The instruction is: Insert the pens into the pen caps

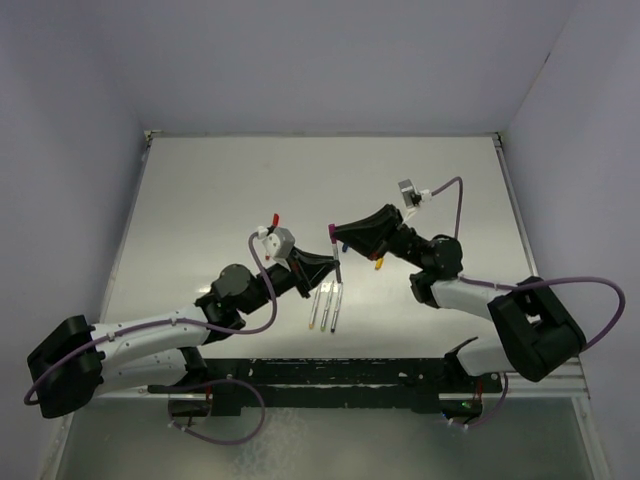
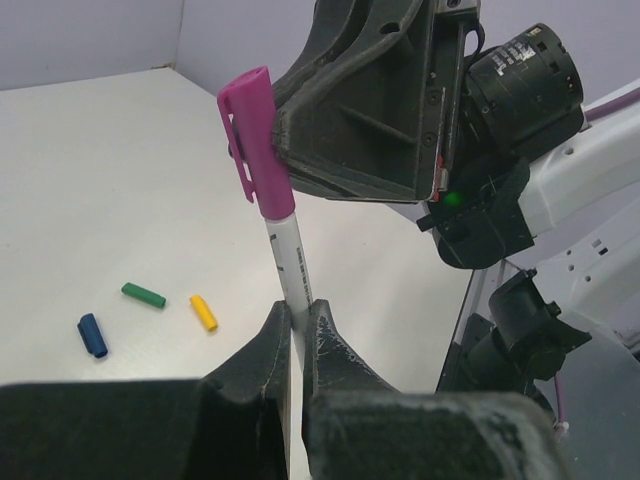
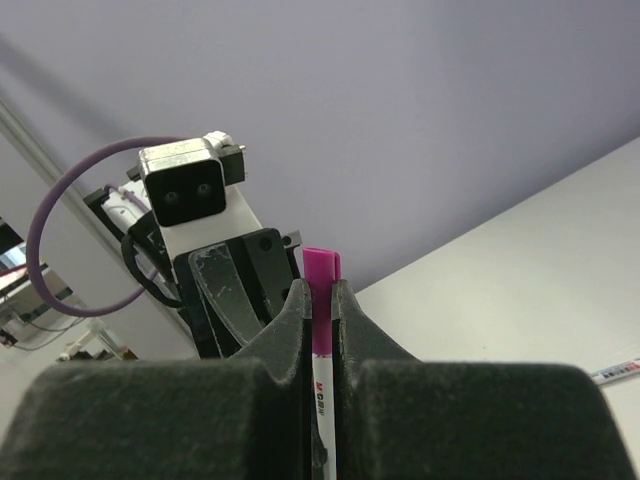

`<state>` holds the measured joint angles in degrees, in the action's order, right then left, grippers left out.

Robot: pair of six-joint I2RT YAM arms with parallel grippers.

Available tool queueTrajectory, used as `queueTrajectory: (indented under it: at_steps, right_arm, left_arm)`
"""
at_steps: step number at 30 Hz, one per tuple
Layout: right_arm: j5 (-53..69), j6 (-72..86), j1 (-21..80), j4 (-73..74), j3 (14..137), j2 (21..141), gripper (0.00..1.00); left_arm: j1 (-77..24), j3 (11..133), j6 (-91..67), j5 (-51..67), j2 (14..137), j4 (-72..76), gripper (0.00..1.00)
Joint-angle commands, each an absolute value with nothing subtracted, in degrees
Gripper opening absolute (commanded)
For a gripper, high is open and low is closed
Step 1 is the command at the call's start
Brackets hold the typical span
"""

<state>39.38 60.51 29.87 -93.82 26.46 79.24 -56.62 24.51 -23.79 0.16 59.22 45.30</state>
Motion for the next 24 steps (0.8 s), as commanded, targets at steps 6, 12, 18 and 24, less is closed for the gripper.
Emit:
queueTrajectory:
  at_steps: [6, 12, 18, 24]
  right_arm:
    - [49.11, 56.22, 31.09, -93.87, 21.30, 81.54, 0.00]
    - [48.12, 53.48, 31.38, -89.82, 21.67, 80.43, 0.00]
    - [44.11, 54.39, 31.38, -91.40, 24.47, 80.46, 0.00]
    - [40.34, 55.53, 31.38, -93.25, 29.50, 79.60, 0.33]
  left_arm:
    - [-50.36, 30.52, -20.72, 0.59, 53.70, 62.82, 0.00]
    - [-47.17, 31.24, -23.29, 3.12, 54.48, 61.63, 0.00]
    - [-47.16, 32.20, -25.70, 7.45, 57.87, 55.26, 0.00]
    - [-47.16, 35.79, -24.91, 11.76, 61.78, 36.37, 0.00]
